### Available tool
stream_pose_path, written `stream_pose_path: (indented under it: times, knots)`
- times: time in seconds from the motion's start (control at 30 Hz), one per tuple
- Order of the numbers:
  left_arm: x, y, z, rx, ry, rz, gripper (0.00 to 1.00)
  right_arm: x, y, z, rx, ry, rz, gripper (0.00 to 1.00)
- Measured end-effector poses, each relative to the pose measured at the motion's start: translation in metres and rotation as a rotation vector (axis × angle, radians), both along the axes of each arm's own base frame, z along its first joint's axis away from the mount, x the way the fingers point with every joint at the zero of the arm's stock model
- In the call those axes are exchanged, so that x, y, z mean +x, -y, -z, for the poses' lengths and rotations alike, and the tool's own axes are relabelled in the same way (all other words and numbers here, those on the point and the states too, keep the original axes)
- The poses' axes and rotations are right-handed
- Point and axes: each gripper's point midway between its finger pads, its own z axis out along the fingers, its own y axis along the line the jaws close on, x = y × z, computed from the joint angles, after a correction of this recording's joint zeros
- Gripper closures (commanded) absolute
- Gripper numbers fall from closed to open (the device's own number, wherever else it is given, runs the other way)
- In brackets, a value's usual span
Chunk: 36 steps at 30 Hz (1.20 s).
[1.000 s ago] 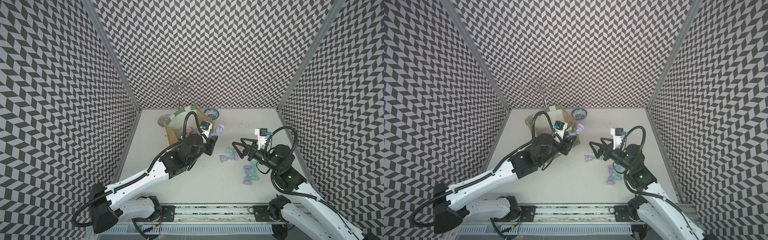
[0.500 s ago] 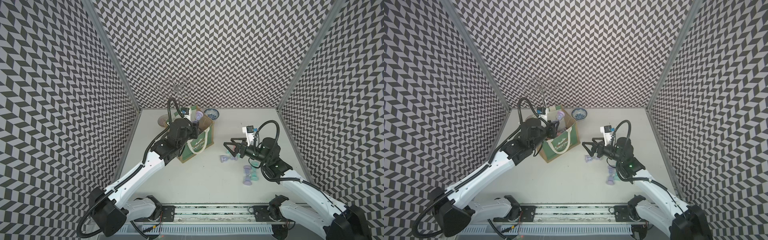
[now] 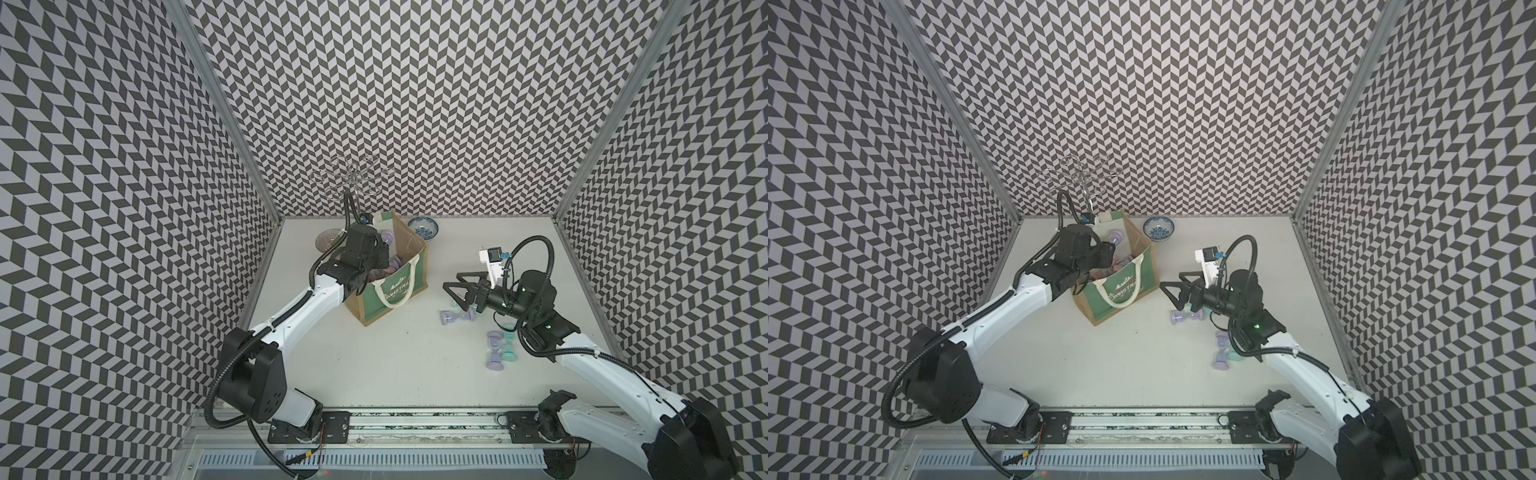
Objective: Put the hourglass into the canvas bag
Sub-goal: Place the hourglass in the canvas bag.
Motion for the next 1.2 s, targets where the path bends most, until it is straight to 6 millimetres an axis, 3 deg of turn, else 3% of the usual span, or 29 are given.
stream_pose_path:
  times: [0.17, 0.53, 1.0, 1.2]
  knots:
    - [0.005, -0.002, 0.021, 0.011, -0.051, -0.001, 0.67, 0.001, 0.0, 0.0, 0.0, 0.0, 0.004, 0.01]
    - [0.007, -0.003, 0.04, 0.017, -0.095, 0.0, 0.52, 0.003, 0.002, 0.0, -0.003, 0.0, 0.023, 0.01]
    - [0.006, -0.001, 0.036, -0.002, -0.094, 0.009, 0.36, 0.004, 0.006, -0.007, -0.002, 0.008, 0.045, 0.01]
    - [-0.002, -0.003, 0.001, -0.044, -0.027, 0.009, 0.32, 0.003, 0.009, -0.013, 0.003, 0.021, 0.063, 0.01]
